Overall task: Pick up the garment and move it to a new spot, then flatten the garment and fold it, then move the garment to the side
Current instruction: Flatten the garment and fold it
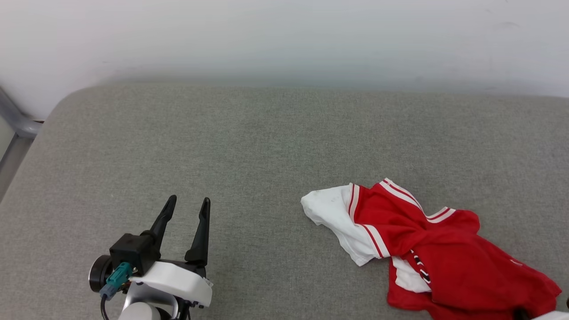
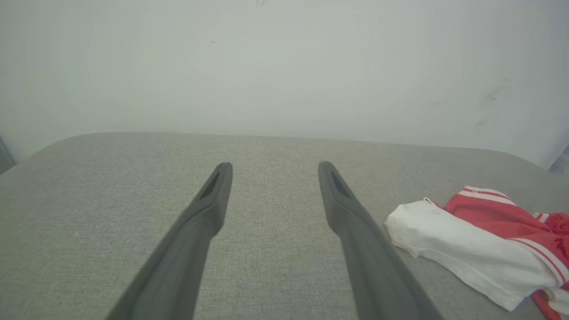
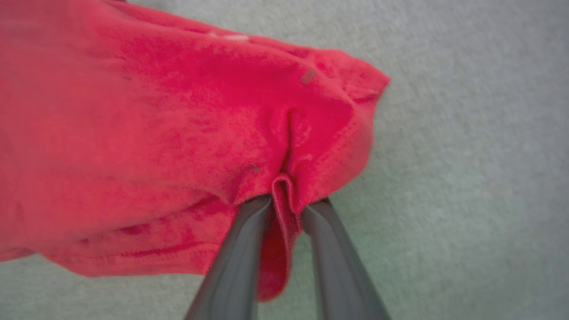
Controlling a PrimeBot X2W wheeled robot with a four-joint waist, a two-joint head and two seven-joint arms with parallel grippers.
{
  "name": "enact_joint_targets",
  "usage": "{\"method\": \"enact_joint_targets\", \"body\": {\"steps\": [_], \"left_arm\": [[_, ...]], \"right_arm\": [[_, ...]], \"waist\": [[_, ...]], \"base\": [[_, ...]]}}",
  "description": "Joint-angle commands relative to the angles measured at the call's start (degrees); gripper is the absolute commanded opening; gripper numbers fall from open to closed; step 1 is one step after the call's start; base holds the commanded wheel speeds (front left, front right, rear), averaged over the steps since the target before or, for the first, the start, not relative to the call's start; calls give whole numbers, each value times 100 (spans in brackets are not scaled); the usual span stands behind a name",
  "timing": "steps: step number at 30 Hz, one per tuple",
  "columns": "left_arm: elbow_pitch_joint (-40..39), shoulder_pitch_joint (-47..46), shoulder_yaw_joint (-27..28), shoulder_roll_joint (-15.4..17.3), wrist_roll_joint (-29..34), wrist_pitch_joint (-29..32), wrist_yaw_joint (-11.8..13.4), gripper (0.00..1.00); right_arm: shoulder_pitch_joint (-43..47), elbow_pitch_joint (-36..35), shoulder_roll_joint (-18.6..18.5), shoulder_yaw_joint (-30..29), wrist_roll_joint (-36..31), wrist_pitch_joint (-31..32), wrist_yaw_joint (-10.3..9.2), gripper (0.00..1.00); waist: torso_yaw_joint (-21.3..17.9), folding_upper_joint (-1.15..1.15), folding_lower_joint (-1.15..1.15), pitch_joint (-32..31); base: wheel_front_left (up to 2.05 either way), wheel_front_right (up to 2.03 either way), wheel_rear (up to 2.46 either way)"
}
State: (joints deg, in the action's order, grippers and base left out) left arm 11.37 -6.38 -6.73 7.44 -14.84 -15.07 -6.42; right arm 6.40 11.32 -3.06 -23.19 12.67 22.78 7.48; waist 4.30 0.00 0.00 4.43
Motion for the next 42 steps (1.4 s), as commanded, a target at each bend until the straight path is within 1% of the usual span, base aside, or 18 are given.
{"method": "enact_joint_targets", "body": {"steps": [1, 4, 8, 12, 15, 20, 25, 29, 32, 36, 39, 42], "left_arm": [[16, 59, 13, 21, 22, -14, -12, 100], [46, 119, 6, 23, 28, -14, 3, 100], [73, 201, -3, 30, 23, -14, 43, 100], [87, 290, -8, 34, -5, -12, 79, 100], [82, 352, -21, 41, -14, 4, 104, 100], [40, 427, -43, 55, -29, 39, 150, 100], [4, 475, -69, 70, -31, 91, 203, 100], [-30, 426, -148, 95, -20, 220, 183, 100], [-55, 183, -335, 148, -19, 536, 99, 100], [-47, -270, -710, 120, -168, 1244, -12, 100], [-71, -735, -1049, 68, -461, 1670, -82, 100], [-41, -1229, -1385, 129, -736, 2008, -100, 100]], "right_arm": [[-91, 9, 28, 63, 63, -180, 2, 100], [-182, -30, 11, 186, 131, -986, -1, 100], [-299, -288, 11, 359, 79, -1795, -1, 100], [-273, -629, 12, 545, 17, -2350, -1, 100], [-199, -891, 12, 730, -109, -2578, -1, 100], [-56, -1430, 14, 1100, -278, -2663, -1, 100], [174, -1822, 14, 1387, -255, -2564, -1, 100], [366, -2042, 14, 1512, -199, -2440, -1, 100], [444, -2159, 15, 1566, -153, -2364, -1, 100], [403, -2250, 14, 1627, -130, -2297, -1, 100], [294, -2305, 14, 1670, -104, -2251, -1, 100], [183, -2290, 14, 1690, -129, -2242, -1, 100]], "waist": [[7, 0, 0, -31], [22, 0, 0, -112], [33, 0, 0, -227], [28, 0, 0, -319], [23, 0, 0, -375], [11, 0, 0, -465], [1, 0, 0, -507], [-20, 0, 0, -519], [-59, 0, 0, -478], [-179, 0, 0, -302], [-314, 0, 0, -102], [-440, 0, 0, 122]], "base": [[0, 0, 0], [0, 0, 0], [0, 0, 0], [0, 0, 0], [0, 0, 0], [0, 0, 0], [0, 0, 0], [0, 0, 0], [0, 0, 0], [0, 0, 0], [0, 0, 0], [0, 0, 0]]}}
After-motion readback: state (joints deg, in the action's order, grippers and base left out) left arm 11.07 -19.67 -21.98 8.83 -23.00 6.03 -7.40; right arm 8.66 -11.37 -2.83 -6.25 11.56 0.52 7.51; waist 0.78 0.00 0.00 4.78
